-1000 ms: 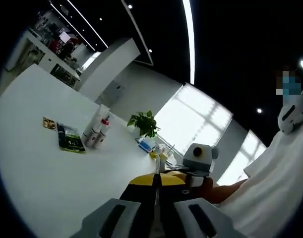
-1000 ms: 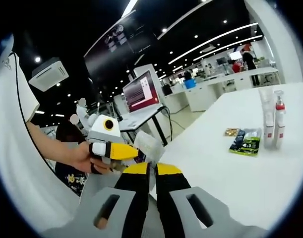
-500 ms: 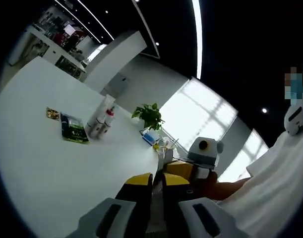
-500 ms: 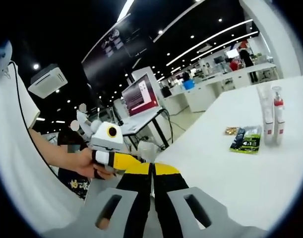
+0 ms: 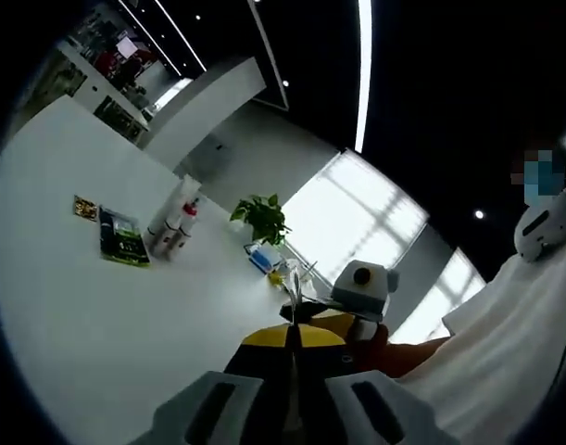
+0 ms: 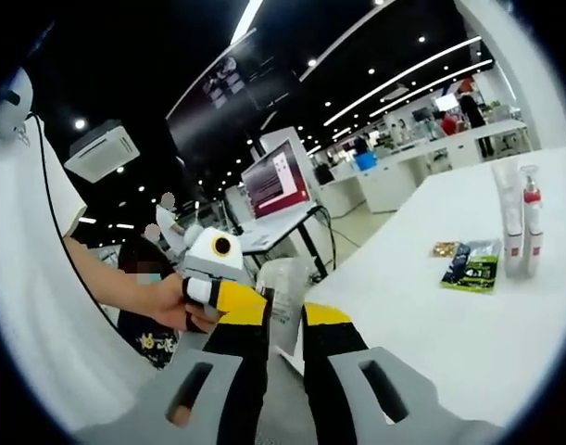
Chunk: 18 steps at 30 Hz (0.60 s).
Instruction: Arrange the skincare products in the storage area until every visible bottle or jar stands upright without overlapping.
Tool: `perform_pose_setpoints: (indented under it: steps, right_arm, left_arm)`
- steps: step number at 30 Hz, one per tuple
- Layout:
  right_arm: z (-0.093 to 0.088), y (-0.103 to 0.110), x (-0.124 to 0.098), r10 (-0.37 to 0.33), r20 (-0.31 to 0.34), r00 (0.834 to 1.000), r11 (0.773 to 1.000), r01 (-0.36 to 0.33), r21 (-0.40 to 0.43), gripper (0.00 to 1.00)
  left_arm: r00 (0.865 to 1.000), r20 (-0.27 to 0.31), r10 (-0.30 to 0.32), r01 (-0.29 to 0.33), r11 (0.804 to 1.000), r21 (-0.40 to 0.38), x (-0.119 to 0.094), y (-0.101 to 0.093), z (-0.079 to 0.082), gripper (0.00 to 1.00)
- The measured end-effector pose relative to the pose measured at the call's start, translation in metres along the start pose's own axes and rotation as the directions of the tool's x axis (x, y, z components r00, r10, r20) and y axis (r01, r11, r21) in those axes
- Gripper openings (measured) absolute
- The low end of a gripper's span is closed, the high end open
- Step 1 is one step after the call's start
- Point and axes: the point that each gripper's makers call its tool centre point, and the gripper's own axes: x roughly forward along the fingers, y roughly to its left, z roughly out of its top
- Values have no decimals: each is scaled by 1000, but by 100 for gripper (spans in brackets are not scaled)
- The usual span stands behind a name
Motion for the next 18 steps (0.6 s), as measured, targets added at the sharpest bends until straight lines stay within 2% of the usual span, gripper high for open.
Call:
perform_pose_setpoints:
  steps: [6,10,12,14,18]
  right_arm:
    - [1,3,-3,17,4,1000,1000,-17,14,1]
    - [1,5,-4,40,1,999,999,-40,35,0]
    - [-4,9,-4,57,-25,998,998,-56,40,0]
    - [-6,11,-3,63,-32,997,998,-62,30,0]
    - [-7,13,-3,73,-38,997,997,-71,38,0]
  left_arm:
    - [1000,-4,19,-19,1000,-4,2,4,0,2]
    - [1000,21,19,-19,1000,-8,2,3,4,9]
    - [999,34,8,-8,1000,-15,2,1,7,13]
    - [999,39,4,-3,1000,-15,1,0,8,13]
    - [999,36,-17,18,1000,-19,1,-3,7,5]
